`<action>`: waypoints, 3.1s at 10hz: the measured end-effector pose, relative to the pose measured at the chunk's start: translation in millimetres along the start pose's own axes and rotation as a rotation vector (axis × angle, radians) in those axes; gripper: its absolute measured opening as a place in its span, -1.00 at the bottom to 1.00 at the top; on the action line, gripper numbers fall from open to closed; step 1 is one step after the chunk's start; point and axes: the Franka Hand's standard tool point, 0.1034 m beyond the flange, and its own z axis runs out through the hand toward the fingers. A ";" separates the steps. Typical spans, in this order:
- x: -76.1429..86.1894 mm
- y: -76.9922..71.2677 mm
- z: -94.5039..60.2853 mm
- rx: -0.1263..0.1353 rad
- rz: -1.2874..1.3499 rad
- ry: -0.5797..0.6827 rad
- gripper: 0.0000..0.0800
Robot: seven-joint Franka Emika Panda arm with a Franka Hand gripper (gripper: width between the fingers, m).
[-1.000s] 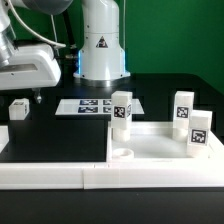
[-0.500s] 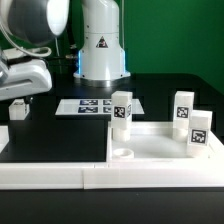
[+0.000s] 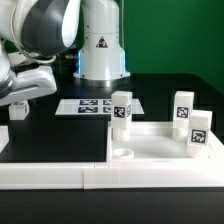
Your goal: Assemble square table
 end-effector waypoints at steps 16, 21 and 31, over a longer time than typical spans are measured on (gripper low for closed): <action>-5.7 -4.3 32.1 -0.001 0.168 -0.104 -0.03; -5.8 -4.2 32.1 0.000 0.168 -0.104 -0.27; -23.3 -21.5 -50.1 -0.006 0.055 0.094 -0.27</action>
Offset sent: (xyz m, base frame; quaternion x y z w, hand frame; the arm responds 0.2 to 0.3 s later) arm -0.0281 0.0163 -0.0230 0.0367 -0.0200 0.0951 0.9946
